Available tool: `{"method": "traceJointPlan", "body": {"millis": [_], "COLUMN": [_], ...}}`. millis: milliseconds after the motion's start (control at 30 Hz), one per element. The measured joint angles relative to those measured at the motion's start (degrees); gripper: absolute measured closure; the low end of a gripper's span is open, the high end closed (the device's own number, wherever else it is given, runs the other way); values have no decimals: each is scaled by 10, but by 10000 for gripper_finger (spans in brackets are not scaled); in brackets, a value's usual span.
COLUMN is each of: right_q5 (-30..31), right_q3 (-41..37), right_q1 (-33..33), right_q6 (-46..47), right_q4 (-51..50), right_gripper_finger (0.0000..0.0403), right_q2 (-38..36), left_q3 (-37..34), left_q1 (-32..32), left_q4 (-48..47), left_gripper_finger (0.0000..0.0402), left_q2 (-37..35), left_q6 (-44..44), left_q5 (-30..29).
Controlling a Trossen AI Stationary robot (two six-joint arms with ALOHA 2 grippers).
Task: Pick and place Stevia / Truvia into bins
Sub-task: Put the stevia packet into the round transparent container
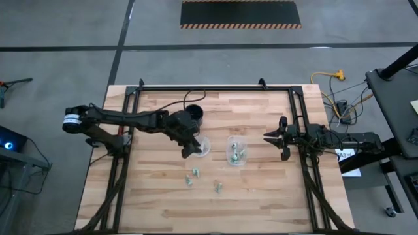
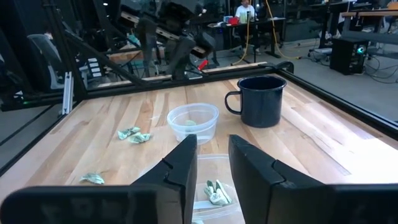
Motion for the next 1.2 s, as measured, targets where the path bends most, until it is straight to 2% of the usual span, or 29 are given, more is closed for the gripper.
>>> {"method": "traceJointPlan", "body": {"millis": [267, 667, 900, 1200], "right_q5": [0, 0, 0, 0], "right_q3": [0, 0, 0, 0], "right_q1": [0, 0, 0, 0], "right_q6": [0, 0, 0, 0], "right_q4": [0, 0, 0, 0], "right_gripper_finger": [321, 333, 322, 318], "right_q2": [0, 0, 0, 0], "left_q3": [0, -1, -6, -8], "left_q1": [-25, -100, -141, -182], "left_q4": [-5, -33, -52, -96], "left_gripper_finger": [233, 233, 233, 233], "left_q2": [-10, -20, -20, -18], "left_q6": [-1, -32, -46, -46], "left_q5": [72, 75, 24, -95]}}
